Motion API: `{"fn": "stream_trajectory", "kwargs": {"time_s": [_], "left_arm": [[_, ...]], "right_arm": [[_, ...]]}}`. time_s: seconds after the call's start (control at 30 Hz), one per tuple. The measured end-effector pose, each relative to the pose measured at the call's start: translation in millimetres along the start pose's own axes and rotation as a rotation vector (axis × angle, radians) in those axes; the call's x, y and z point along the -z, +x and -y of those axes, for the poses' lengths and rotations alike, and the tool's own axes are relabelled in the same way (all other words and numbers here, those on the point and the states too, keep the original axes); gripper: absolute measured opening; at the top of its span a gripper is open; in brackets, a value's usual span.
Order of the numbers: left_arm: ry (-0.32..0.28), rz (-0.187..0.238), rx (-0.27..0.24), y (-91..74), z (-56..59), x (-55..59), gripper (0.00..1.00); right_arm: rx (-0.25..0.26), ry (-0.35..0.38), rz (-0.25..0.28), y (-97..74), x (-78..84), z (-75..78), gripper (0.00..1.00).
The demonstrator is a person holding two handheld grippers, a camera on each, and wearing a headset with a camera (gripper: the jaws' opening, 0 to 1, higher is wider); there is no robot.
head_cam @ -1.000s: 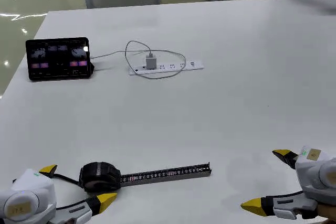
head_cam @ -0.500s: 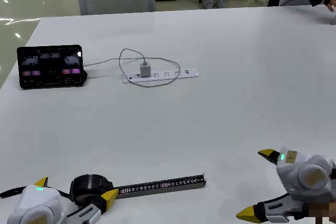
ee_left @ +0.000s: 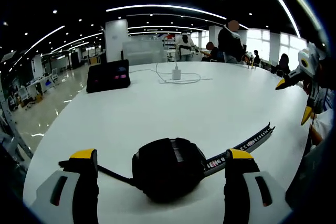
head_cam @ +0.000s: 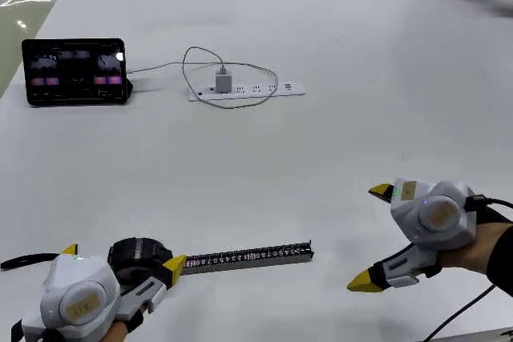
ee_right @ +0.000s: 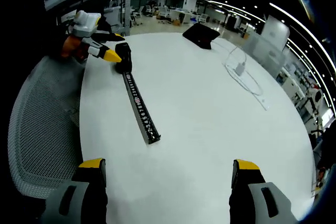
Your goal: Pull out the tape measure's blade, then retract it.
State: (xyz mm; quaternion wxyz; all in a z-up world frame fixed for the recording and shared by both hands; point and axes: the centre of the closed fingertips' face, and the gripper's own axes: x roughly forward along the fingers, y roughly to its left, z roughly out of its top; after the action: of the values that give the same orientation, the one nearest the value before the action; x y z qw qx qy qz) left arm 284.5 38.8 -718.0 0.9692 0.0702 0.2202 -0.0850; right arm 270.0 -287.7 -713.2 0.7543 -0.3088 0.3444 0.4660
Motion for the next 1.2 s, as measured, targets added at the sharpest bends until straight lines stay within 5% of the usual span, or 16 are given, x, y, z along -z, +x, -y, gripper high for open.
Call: {"fn": "stream_trajectory", "kwargs": {"time_s": [0.1,0.2,0.43,0.53,0.63,0.83,0.97,1.2], "left_arm": [[-0.111,-0.003,-0.001,3.2,-2.9,3.0,0.99],[-0.097,-0.022,-0.015,2.4,-5.6,5.4,0.99],[-0.123,0.013,-0.012,5.1,2.1,-6.0,0.99],[-0.16,0.041,-0.048,14.1,1.2,-11.6,0.99],[-0.095,0.004,-0.005,18.1,14.1,1.0,0.99],[-0.146,0.014,-0.03,14.6,-0.8,10.3,0.99],[-0.157,0.067,-0.032,15.7,-2.0,0.0,0.99],[-0.138,0.045,-0.013,16.3,2.9,3.7,0.99]], "right_arm": [[-0.007,-0.031,-0.039,9.8,2.4,4.6,0.99],[-0.03,-0.054,-0.052,16.0,0.8,5.4,0.99],[-0.096,-0.123,-0.086,27.5,-3.9,1.9,0.99],[-0.139,-0.14,-0.082,35.5,-9.6,-3.0,0.99],[-0.16,-0.16,-0.08,44.1,-15.6,-5.2,0.99],[-0.214,-0.165,-0.123,61.5,-12.3,-8.7,0.99],[-0.233,-0.189,-0.124,64.5,-14.6,-12.0,0.89],[-0.29,-0.208,-0.139,70.2,-8.6,-23.6,0.65]]}}
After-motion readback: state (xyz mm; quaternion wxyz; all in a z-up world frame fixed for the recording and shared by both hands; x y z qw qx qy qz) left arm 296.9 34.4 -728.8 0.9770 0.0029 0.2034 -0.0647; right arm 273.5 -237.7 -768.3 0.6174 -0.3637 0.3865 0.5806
